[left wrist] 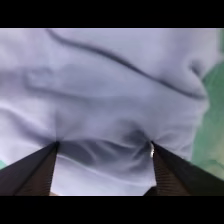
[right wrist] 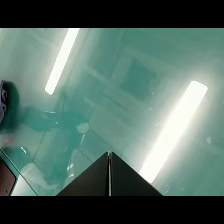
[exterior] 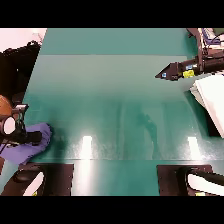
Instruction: Fold the shirts.
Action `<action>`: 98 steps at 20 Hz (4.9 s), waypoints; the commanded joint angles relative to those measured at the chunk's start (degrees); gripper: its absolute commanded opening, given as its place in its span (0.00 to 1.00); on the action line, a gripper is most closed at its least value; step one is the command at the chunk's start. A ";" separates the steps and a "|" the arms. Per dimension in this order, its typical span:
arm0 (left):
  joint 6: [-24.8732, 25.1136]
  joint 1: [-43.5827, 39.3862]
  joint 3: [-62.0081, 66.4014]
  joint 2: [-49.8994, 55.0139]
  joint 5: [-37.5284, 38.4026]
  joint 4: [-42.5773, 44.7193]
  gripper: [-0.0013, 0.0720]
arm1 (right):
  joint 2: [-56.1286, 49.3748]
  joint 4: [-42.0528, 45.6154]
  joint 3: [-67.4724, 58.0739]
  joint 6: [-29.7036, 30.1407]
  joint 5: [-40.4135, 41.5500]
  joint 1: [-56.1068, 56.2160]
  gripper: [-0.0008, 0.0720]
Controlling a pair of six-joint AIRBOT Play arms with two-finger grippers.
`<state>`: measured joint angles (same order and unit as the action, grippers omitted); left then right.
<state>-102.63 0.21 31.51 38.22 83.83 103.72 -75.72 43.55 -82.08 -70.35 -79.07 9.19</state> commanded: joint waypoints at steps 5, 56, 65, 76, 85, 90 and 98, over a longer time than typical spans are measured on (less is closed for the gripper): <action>-2.34 0.31 6.21 -0.13 1.01 -2.64 0.11 | -0.02 -0.04 -0.07 0.00 0.39 -0.02 0.04; 24.63 -20.61 52.13 63.25 -27.47 -50.77 0.05 | 5.07 2.45 0.81 -2.69 -5.81 -14.99 0.04; 24.68 -19.76 56.68 56.96 -24.17 -42.42 0.05 | 10.47 5.35 41.27 -2.62 2.16 2.75 0.63; 24.65 -19.76 56.70 56.96 -21.33 -42.18 0.05 | 0.33 -3.34 45.29 -0.11 15.65 23.78 0.27; 24.61 -19.74 57.02 38.60 -20.33 -25.55 0.05 | 20.22 14.25 34.91 -9.90 9.20 3.61 0.03; 24.59 -19.76 57.02 19.63 -23.50 -23.43 0.05 | 27.08 18.03 14.38 -9.99 8.13 -10.95 0.03; 22.95 -19.76 62.58 5.81 -25.81 -24.87 0.05 | 29.97 18.01 -9.22 -9.03 6.75 -21.53 0.03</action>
<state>-78.56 -19.57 91.26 46.92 58.54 78.78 -46.37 61.14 -84.27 -79.46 -71.42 -8.64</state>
